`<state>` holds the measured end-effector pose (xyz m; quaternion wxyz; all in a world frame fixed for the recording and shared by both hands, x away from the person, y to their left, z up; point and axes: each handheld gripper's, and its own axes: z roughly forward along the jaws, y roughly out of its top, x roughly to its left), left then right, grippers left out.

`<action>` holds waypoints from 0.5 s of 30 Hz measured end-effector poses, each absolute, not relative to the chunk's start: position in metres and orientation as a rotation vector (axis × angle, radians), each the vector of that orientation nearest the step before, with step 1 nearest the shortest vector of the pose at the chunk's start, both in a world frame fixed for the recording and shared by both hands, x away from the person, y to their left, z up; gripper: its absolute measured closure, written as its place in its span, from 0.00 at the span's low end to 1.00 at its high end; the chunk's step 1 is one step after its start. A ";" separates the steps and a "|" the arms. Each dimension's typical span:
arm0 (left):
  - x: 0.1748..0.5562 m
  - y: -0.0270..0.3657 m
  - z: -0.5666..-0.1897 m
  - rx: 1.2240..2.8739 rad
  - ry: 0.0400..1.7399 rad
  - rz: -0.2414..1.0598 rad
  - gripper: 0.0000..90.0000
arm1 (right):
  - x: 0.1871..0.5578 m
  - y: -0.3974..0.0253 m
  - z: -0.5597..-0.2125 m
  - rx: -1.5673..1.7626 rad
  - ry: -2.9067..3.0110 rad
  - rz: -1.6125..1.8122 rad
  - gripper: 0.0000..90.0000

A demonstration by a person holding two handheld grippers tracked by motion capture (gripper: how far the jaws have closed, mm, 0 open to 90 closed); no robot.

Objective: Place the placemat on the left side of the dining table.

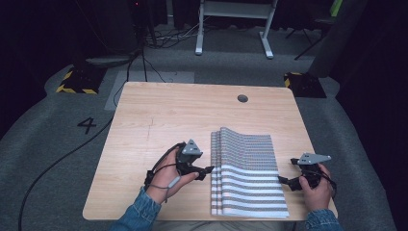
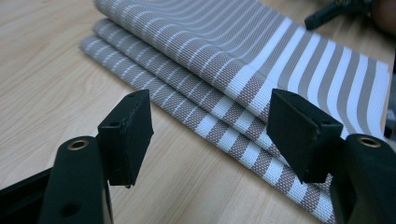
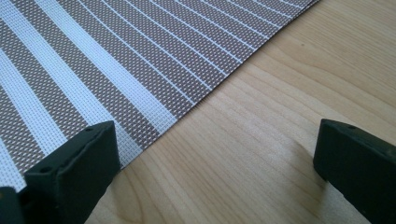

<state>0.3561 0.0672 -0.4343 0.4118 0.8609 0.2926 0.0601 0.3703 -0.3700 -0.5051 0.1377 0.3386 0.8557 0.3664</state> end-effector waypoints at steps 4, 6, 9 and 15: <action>0.362 0.051 -0.439 2.113 0.741 0.078 0.36 | 0.370 -0.370 -0.505 0.980 2.475 1.060 0.00; 0.363 0.044 -0.444 2.082 0.733 0.076 0.37 | 0.370 -0.370 -0.505 0.980 2.475 1.060 0.00; 0.362 0.037 -0.450 2.082 0.726 0.069 0.37 | 0.370 -0.370 -0.505 0.980 2.476 1.059 0.00; 0.362 0.027 -0.465 2.128 0.727 0.028 0.36 | 0.370 -0.370 -0.505 0.980 2.476 1.057 0.00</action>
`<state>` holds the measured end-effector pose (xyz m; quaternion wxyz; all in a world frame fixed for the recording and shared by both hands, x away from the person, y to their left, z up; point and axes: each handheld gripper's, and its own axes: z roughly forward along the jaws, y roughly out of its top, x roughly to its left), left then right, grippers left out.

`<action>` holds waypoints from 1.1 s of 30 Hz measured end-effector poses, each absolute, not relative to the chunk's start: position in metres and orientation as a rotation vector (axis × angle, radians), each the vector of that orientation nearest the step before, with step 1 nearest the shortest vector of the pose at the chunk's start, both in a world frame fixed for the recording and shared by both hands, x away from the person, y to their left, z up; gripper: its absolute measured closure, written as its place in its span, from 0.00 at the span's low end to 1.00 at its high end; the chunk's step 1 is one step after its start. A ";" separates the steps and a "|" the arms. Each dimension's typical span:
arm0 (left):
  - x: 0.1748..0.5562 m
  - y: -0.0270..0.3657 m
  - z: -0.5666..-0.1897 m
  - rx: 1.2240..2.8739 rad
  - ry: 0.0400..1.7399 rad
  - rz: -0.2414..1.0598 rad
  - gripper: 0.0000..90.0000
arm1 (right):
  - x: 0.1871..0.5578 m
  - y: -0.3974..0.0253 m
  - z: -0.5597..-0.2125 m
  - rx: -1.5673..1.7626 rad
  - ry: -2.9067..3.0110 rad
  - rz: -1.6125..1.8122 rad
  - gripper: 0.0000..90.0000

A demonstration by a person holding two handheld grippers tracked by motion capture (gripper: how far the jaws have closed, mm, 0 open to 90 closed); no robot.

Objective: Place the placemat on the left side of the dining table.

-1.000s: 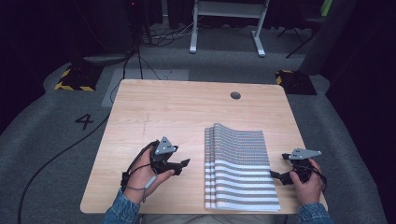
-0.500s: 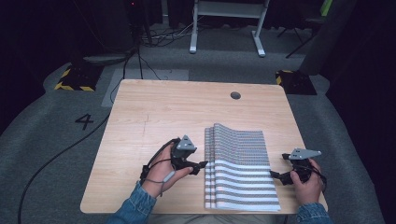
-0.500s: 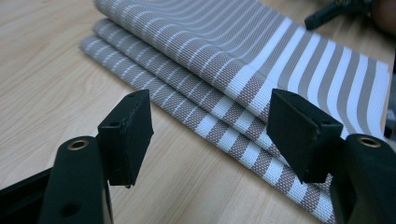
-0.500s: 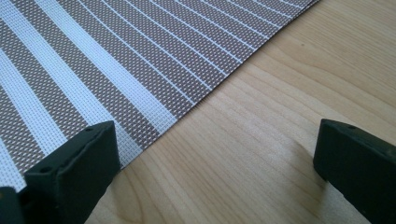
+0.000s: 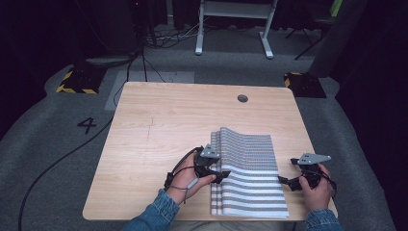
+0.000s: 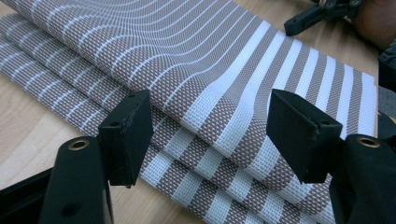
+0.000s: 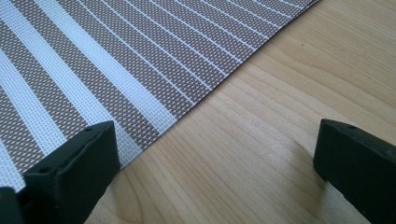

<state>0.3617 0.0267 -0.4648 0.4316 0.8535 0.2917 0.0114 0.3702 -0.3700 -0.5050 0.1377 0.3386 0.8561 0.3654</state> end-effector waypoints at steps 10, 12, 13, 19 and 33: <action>0.368 0.022 -0.481 2.095 0.783 -0.065 0.35 | 0.370 -0.370 -0.505 0.979 2.473 1.058 0.00; 0.368 0.019 -0.482 2.098 0.792 -0.069 0.33 | 0.370 -0.370 -0.505 0.979 2.473 1.058 0.00; 0.368 0.019 -0.484 2.092 0.794 -0.071 0.33 | 0.370 -0.370 -0.505 0.977 2.475 1.058 0.00; 0.359 0.009 -0.478 2.137 0.734 0.039 0.33 | 0.370 -0.370 -0.505 0.976 2.476 1.057 0.00; 0.362 -0.006 -0.499 2.158 0.711 -0.024 0.47 | 0.370 -0.370 -0.505 0.981 2.473 1.059 0.00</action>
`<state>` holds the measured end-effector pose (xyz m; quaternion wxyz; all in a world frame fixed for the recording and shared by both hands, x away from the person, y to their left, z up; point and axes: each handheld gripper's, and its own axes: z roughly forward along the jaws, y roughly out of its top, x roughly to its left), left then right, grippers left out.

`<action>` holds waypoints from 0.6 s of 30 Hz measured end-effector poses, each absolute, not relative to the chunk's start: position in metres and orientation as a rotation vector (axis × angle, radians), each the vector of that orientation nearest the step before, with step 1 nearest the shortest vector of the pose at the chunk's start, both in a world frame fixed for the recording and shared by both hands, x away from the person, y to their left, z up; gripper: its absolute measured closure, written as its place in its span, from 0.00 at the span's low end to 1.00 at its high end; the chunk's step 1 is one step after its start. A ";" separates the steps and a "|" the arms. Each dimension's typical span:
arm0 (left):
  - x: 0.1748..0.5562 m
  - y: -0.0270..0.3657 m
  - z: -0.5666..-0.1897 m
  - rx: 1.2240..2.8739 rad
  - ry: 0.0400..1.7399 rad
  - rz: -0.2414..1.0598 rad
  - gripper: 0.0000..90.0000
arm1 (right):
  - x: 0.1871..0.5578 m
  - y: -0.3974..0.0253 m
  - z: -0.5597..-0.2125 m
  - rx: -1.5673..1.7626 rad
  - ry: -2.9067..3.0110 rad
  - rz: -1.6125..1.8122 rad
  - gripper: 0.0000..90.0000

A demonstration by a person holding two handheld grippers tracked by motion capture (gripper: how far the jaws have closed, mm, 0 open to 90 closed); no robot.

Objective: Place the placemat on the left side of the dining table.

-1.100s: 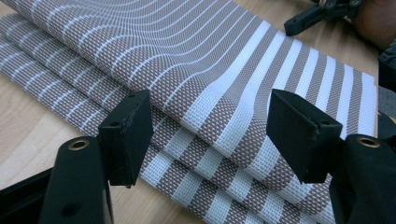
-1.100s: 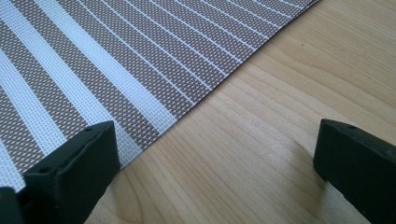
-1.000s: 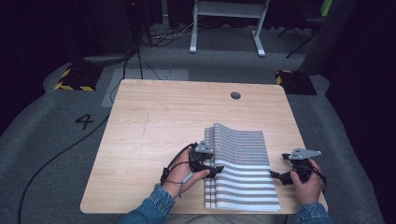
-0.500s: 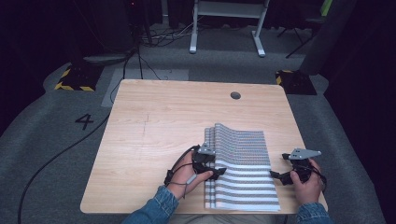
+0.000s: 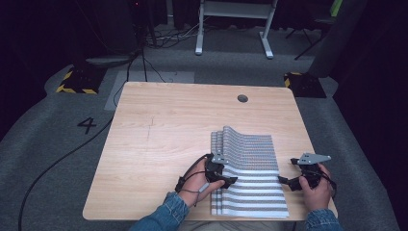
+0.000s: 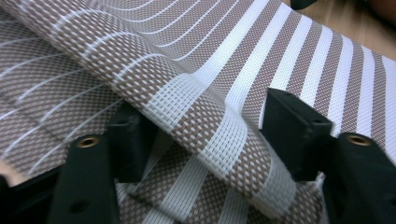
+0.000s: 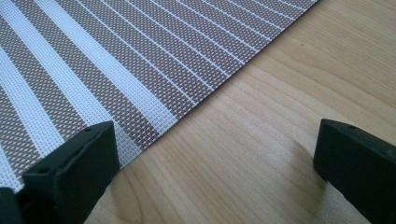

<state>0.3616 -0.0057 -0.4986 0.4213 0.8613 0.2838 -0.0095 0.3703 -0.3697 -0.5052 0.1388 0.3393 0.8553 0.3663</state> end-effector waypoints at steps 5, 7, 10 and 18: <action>0.358 -0.007 -0.492 2.175 0.670 -0.009 0.82 | 0.370 -0.370 -0.505 0.976 2.475 1.057 0.00; 0.357 -0.006 -0.489 2.153 0.663 -0.016 0.93 | 0.370 -0.370 -0.505 0.976 2.476 1.058 0.00; 0.354 -0.004 -0.481 2.126 0.615 0.000 0.97 | 0.370 -0.370 -0.505 0.976 2.474 1.058 0.00; 0.338 0.010 -0.443 2.087 0.535 0.131 0.98 | 0.370 -0.369 -0.506 0.974 2.470 1.043 0.00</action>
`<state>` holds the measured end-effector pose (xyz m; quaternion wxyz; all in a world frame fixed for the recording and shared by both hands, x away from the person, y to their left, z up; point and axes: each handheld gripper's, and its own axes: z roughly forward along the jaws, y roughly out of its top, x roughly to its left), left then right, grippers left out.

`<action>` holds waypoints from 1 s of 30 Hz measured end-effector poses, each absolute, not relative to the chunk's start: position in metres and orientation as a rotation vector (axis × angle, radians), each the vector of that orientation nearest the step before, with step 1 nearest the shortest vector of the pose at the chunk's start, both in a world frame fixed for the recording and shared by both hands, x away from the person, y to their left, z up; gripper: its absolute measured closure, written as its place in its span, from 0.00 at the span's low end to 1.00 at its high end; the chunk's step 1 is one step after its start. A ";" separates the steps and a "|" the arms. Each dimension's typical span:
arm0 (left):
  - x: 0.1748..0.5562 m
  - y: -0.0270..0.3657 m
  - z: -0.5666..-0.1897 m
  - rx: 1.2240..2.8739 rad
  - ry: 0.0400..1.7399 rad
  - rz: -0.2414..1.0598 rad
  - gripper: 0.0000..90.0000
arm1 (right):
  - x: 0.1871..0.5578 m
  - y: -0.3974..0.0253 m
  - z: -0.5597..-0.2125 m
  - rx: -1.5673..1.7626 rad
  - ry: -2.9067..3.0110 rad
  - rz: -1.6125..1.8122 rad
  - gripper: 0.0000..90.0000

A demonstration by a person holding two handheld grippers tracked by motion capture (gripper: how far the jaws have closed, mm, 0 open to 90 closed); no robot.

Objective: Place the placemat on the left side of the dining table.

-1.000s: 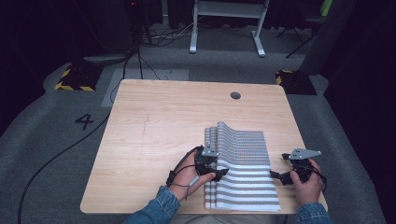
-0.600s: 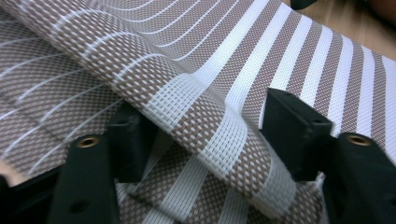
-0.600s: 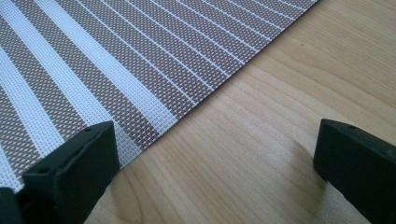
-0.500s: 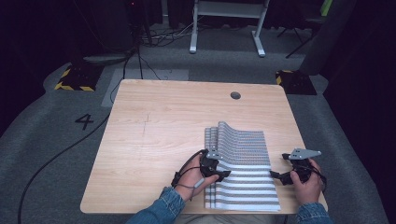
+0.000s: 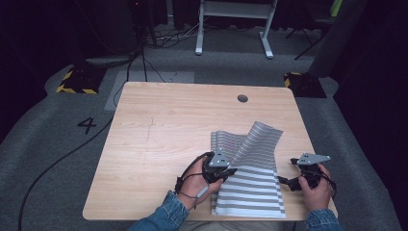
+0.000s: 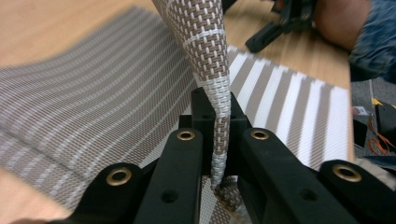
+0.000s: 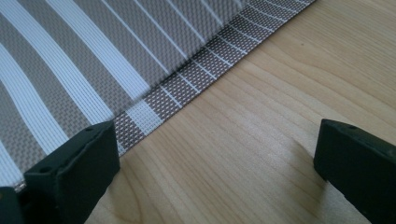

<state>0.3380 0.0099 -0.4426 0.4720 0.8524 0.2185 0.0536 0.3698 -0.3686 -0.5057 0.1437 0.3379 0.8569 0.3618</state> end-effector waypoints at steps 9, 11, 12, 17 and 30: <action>0.330 0.039 -0.410 2.069 0.503 0.187 0.98 | 0.370 -0.369 -0.506 0.975 2.470 1.043 0.00; 0.327 0.044 -0.405 2.092 0.483 0.203 0.98 | 0.370 -0.369 -0.506 0.972 2.470 1.044 0.00; 0.326 0.047 -0.403 2.096 0.486 0.206 0.98 | 0.370 -0.369 -0.506 0.973 2.473 1.044 0.00; 0.319 0.065 -0.389 2.096 0.483 0.240 0.98 | 0.371 -0.369 -0.506 0.969 2.479 1.044 0.00; 0.309 0.111 -0.362 2.044 0.499 0.332 0.98 | 0.373 -0.369 -0.506 0.963 2.472 1.049 0.00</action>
